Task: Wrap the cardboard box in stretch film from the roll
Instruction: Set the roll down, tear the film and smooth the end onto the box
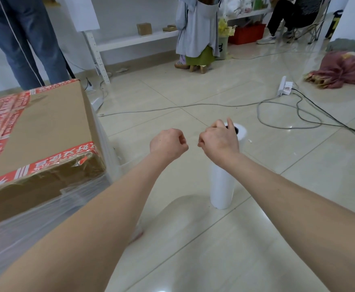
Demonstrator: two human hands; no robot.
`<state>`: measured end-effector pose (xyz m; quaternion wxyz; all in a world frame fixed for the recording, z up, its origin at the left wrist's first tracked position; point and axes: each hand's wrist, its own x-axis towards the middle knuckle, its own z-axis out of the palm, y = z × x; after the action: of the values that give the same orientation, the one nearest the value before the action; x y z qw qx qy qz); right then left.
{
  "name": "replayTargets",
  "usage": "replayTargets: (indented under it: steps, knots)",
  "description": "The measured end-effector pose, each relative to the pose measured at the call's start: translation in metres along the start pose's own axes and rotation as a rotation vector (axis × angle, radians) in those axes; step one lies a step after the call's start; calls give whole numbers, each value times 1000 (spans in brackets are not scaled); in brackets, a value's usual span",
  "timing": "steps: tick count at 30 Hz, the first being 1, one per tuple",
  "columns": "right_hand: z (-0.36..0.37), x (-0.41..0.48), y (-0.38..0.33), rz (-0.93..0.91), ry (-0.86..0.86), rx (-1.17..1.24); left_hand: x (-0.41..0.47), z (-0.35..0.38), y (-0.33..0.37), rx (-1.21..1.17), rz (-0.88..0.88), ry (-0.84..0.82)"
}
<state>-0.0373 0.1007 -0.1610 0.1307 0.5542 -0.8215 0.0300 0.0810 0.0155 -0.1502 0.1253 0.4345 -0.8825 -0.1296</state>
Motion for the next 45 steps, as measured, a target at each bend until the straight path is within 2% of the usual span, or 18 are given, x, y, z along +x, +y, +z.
replayTargets:
  steps: [4, 7, 9, 13, 19, 24, 28, 35, 39, 41, 45]
  knots:
    - [1, 2, 3, 26, -7, 34, 1, 7, 3, 207, 281, -21]
    - [2, 1, 1, 10, 13, 30, 4, 14, 11, 195, 357, 54]
    - [2, 0, 3, -2, 19, 36, 6, 15, 11, 90, 310, 92]
    - [4, -2, 11, -29, 34, 94, 3, 17, 7, -162, 214, 17]
    - [7, -7, 14, -53, 98, 182, 4, 20, 0, -331, 184, -41]
    - [9, -12, 17, -120, 215, 263, 4, 20, -1, -366, 166, -64]
    - [8, -17, 18, -173, 334, 277, 5, 21, 2, -357, 62, -56]
    - [7, -23, 23, -294, 345, 227, 4, 27, 11, -335, -82, -22]
    - [8, -26, 28, -358, 306, 151, 6, 28, 4, -394, -203, 66]
    - [9, -27, 30, -343, 299, 140, 7, 27, 0, -349, -107, 9]
    - [7, -26, 24, -325, 356, 200, -1, 24, -3, -414, 166, -187]
